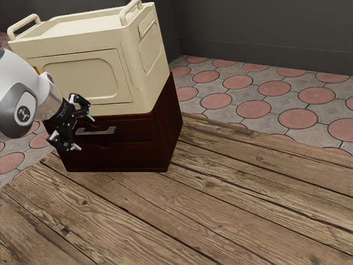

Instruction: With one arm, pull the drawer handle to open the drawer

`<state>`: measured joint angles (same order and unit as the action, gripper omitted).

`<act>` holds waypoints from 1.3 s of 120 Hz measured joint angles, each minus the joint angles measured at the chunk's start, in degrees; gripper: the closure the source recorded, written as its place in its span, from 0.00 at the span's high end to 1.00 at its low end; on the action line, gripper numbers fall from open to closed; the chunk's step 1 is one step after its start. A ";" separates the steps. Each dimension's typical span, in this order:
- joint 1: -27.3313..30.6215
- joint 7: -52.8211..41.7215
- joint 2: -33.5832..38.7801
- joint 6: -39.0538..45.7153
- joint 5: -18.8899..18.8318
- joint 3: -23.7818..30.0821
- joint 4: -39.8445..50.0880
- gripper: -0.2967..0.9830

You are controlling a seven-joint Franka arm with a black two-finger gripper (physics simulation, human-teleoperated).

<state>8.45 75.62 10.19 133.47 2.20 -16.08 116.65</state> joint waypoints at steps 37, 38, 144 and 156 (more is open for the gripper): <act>0.01 1.94 -1.02 1.57 0.07 -0.01 1.12 0.74; 0.01 1.99 -1.08 1.59 0.07 -0.01 1.12 0.74; -0.20 4.77 -0.86 0.56 0.12 0.05 1.20 0.19; -0.15 4.96 -0.34 -0.57 0.13 0.05 1.37 0.18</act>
<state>8.30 80.58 9.85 132.90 2.33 -16.02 118.02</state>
